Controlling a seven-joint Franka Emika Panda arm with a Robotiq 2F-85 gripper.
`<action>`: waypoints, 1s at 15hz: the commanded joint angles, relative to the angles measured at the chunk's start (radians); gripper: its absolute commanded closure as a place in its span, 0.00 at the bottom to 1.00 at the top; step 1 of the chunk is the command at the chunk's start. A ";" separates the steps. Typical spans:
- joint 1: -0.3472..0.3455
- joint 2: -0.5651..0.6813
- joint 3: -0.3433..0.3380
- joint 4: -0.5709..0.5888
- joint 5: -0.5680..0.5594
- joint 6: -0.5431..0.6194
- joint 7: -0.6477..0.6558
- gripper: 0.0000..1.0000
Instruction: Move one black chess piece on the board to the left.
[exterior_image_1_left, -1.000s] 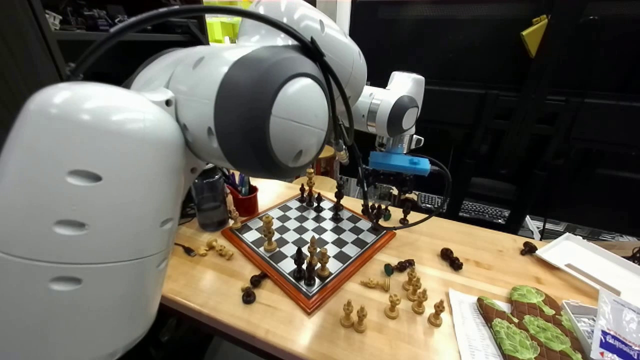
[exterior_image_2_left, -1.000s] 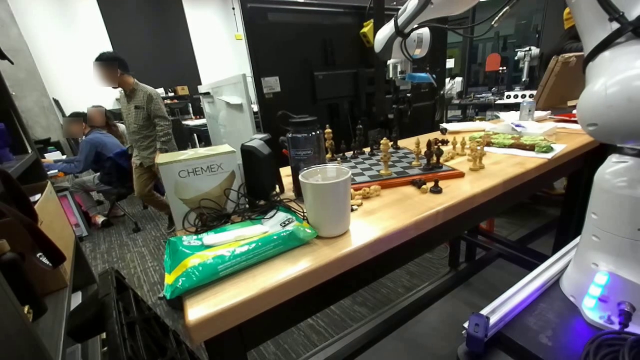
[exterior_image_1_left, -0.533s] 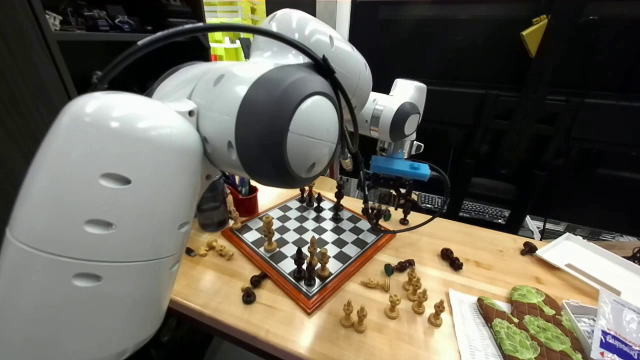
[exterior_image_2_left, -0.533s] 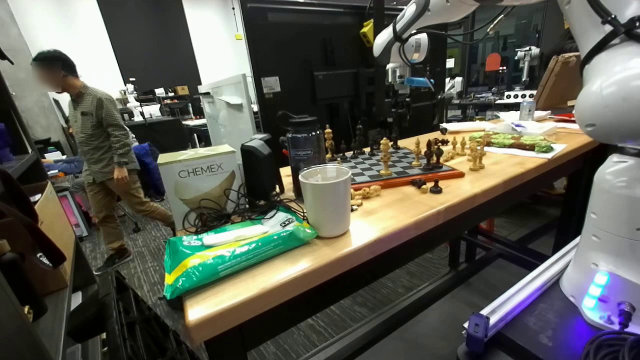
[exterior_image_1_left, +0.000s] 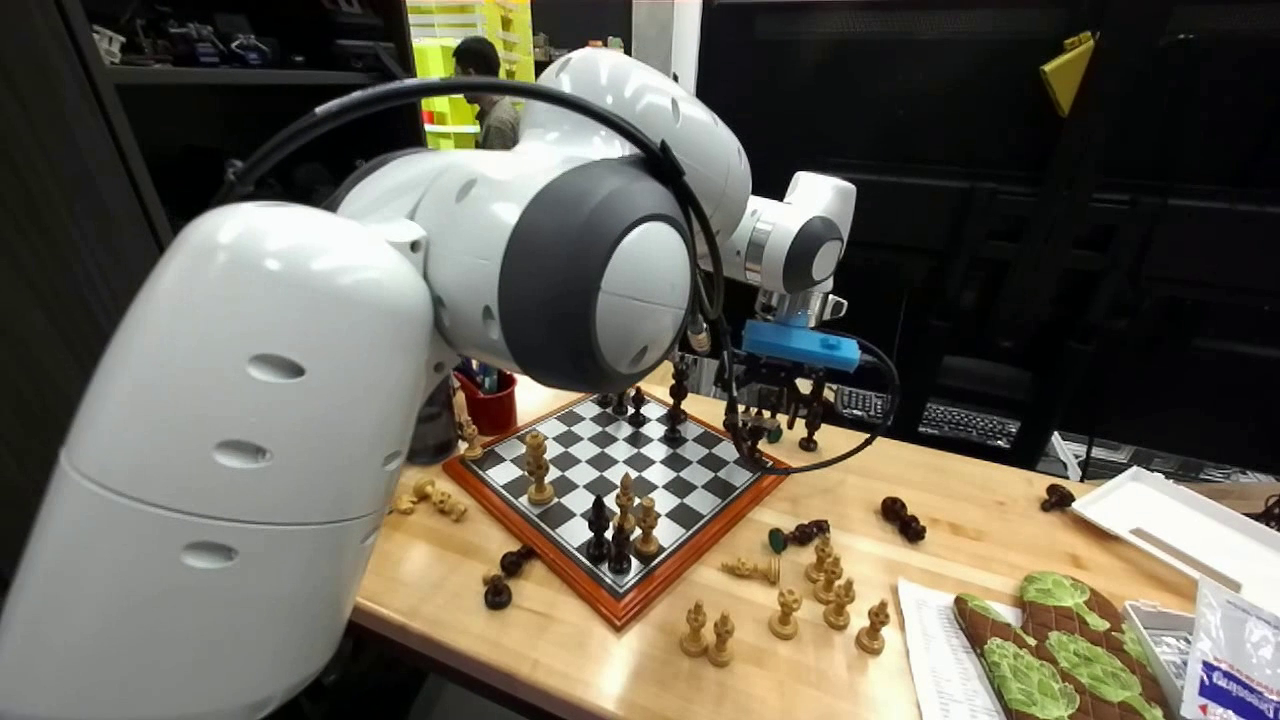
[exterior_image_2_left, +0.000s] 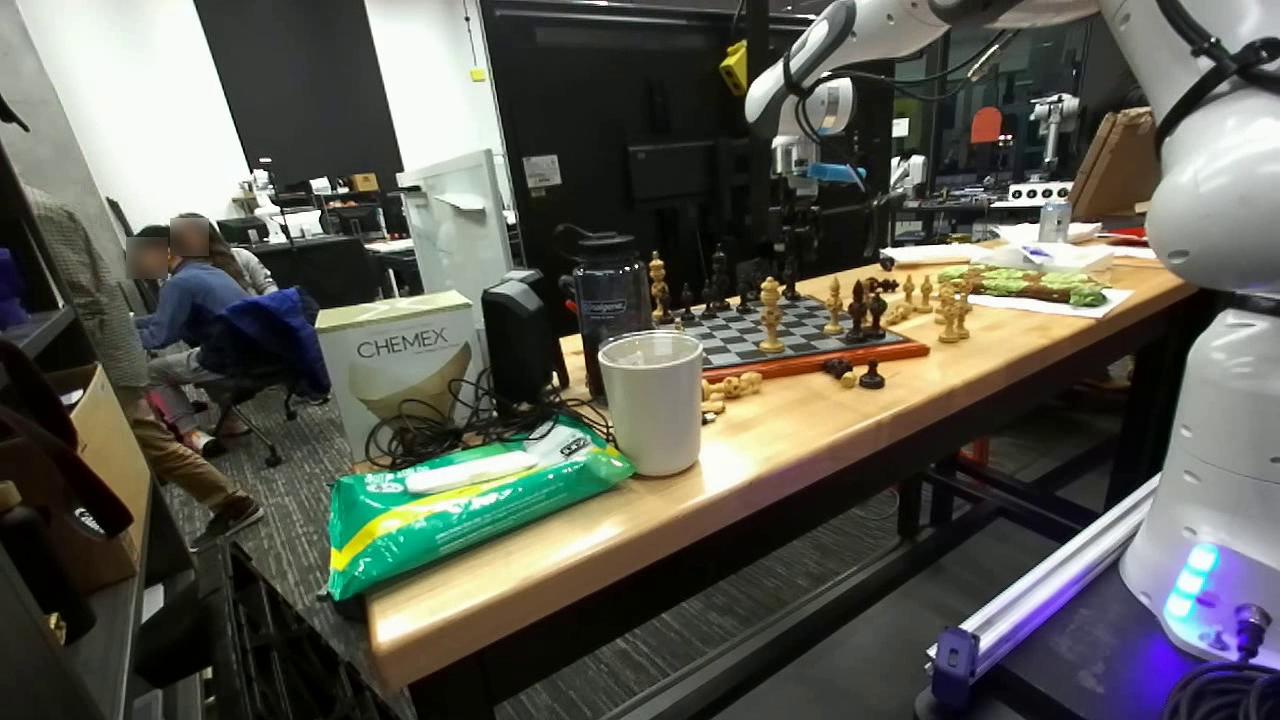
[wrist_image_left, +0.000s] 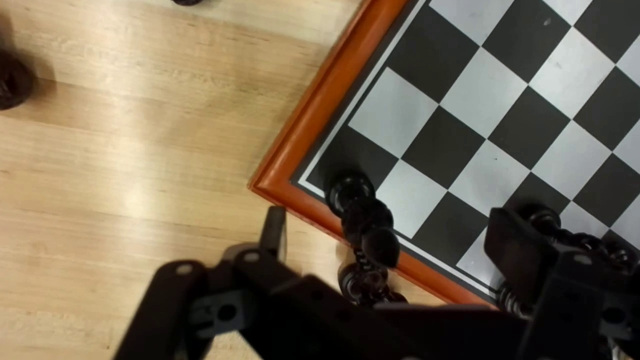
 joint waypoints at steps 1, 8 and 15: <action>-0.021 0.034 0.019 0.050 0.015 -0.029 -0.020 0.00; -0.025 0.044 0.025 0.061 0.011 -0.025 -0.035 0.55; -0.017 0.027 0.034 0.046 0.003 -0.025 -0.047 0.93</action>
